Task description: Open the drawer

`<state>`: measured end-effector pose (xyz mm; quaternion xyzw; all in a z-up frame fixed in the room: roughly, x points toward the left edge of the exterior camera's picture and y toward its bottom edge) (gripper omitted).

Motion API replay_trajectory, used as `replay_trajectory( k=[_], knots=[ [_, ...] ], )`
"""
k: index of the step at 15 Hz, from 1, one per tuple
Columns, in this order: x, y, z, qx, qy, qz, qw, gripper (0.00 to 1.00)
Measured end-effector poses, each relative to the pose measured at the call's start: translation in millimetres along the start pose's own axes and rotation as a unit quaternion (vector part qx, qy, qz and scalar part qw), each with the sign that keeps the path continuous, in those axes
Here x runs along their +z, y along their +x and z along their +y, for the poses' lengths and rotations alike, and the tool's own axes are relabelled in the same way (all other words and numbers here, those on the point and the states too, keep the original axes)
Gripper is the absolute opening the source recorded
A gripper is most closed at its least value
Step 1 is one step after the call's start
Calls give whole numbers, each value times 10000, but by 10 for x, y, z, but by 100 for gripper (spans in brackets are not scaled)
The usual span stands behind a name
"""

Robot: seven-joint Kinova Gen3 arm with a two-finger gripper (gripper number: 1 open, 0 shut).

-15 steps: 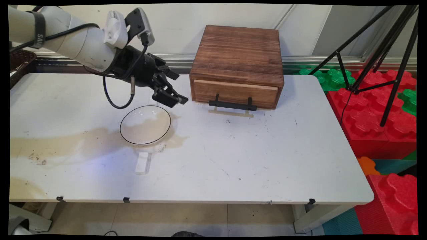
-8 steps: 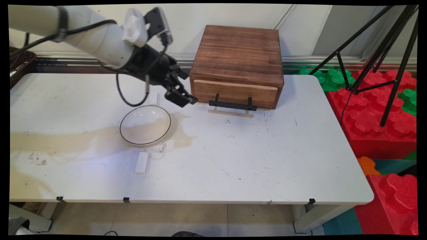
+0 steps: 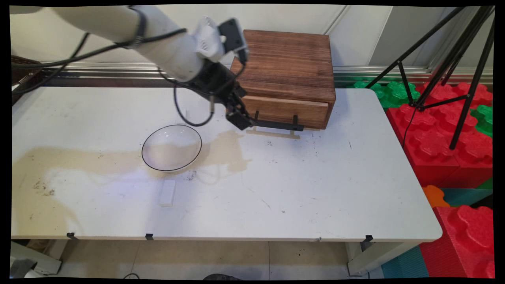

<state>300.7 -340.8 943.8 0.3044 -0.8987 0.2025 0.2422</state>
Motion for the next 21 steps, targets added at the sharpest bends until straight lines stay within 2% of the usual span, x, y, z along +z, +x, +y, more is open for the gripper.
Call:
replay_trajectory(
  k=[4, 10, 21],
  knots=[
    [296, 173, 18, 75, 34, -212, 9997, 100],
    [913, 433, 46, 162, 61, -543, 9984, 100],
    [1628, 595, 55, 124, 33, -917, 9957, 100]
  ],
)
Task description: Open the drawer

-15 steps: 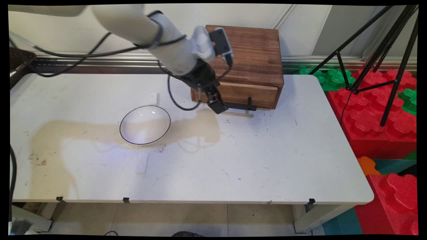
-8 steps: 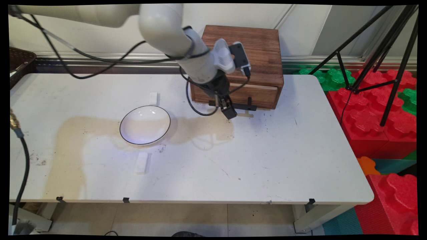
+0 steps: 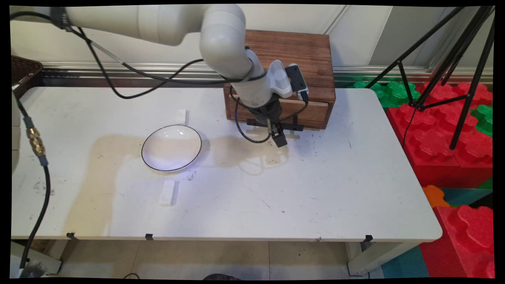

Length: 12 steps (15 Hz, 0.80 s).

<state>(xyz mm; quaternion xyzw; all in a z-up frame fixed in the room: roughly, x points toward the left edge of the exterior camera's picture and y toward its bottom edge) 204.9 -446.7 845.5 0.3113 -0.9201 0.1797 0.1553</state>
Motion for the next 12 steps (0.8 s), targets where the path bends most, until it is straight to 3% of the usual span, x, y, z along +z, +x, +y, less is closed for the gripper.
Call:
replay_trajectory(
  k=[12],
  knots=[
    [455, 138, -90, -68, 0, -193, 9998, 100]
  ],
)
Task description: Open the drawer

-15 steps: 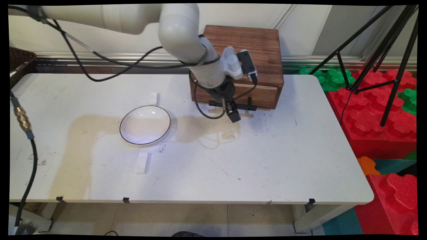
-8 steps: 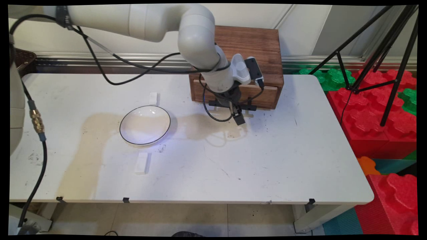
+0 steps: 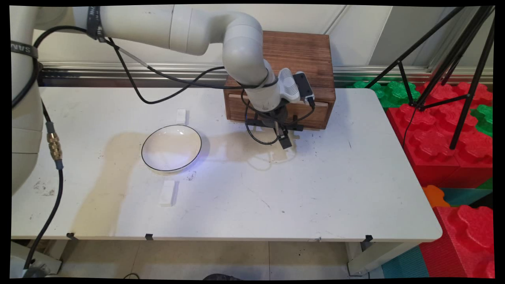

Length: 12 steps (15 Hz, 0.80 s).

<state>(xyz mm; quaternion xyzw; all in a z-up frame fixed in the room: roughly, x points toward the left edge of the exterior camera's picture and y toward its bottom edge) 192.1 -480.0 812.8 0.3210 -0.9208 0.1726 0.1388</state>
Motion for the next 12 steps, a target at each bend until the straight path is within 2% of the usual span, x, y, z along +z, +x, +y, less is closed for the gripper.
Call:
replay_trajectory(
  k=[12],
  knots=[
    [63, -86, 76, -53, -94, -72, 9999, 100]
  ],
)
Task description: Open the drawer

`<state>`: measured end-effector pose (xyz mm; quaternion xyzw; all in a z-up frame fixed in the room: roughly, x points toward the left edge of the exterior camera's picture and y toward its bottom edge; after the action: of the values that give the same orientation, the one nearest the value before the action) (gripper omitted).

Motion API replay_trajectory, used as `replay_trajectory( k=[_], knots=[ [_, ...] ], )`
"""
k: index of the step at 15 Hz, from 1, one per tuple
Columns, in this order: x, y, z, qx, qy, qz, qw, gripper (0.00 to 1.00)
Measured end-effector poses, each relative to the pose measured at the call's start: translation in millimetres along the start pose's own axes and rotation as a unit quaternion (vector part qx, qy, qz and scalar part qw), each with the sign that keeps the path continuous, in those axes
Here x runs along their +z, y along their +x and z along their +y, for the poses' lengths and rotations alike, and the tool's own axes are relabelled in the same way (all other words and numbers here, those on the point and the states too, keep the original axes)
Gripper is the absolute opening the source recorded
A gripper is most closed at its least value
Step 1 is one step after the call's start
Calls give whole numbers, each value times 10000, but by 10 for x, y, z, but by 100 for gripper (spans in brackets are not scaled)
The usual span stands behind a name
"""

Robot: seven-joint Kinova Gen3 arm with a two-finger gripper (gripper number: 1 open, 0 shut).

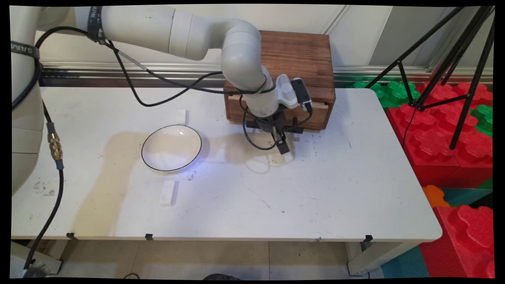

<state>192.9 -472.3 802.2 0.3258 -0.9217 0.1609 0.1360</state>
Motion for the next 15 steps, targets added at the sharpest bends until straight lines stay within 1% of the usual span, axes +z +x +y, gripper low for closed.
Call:
replay_trajectory(
  k=[4, 15],
  knots=[
    [-61, -68, 123, 59, -97, -8, 9999, 100],
    [-302, -311, 610, 102, -413, 17, 9991, 100]
  ],
)
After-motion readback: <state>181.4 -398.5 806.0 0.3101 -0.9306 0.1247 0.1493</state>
